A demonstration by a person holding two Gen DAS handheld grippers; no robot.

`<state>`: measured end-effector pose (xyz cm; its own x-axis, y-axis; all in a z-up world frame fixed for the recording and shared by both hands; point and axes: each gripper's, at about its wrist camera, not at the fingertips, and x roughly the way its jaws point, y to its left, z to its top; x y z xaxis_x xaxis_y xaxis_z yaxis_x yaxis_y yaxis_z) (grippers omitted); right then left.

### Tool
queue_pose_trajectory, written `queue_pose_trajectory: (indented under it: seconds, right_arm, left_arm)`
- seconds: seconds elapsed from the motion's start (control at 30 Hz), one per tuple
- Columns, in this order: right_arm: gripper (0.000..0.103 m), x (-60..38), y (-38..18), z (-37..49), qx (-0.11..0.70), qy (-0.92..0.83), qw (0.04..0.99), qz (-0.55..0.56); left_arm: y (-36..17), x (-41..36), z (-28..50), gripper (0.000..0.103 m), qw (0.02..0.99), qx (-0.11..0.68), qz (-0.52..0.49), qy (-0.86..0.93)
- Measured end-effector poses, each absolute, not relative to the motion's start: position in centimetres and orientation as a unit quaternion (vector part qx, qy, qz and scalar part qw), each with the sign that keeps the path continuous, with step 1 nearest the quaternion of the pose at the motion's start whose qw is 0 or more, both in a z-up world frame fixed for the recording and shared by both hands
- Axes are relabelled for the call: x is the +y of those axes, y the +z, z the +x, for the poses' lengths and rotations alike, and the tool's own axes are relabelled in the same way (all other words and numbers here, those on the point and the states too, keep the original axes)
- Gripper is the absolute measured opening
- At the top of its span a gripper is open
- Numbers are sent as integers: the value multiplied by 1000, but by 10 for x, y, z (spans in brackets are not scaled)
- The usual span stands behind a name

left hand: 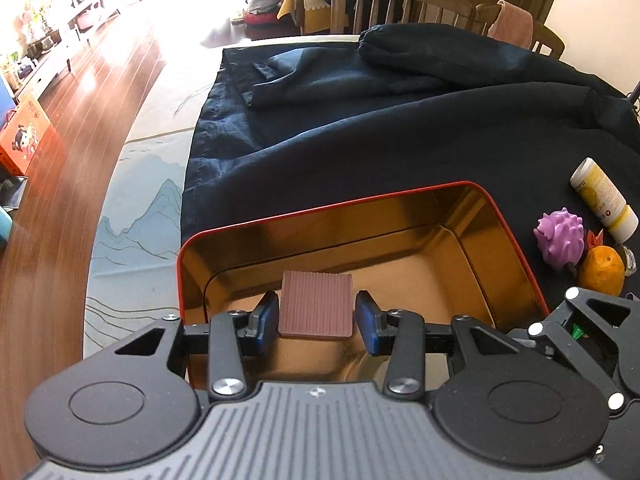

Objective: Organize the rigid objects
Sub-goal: 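Carry the sponge and lid into the red tin and release both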

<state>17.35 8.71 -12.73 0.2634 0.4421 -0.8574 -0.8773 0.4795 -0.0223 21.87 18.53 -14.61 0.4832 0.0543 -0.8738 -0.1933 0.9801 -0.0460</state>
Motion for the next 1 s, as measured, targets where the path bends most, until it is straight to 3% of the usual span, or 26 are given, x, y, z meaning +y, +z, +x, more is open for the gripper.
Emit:
queue_pose_trajectory:
  seconds: [0.93, 1.0]
  right_arm:
    - [89, 26, -70, 156, 363, 437, 806, -167]
    - [90, 18, -66, 156, 360, 437, 809, -159]
  left_arm:
    - [-86, 170, 163, 52, 899, 426, -76, 74]
    - [-81, 167, 157, 59, 902, 419, -77, 72]
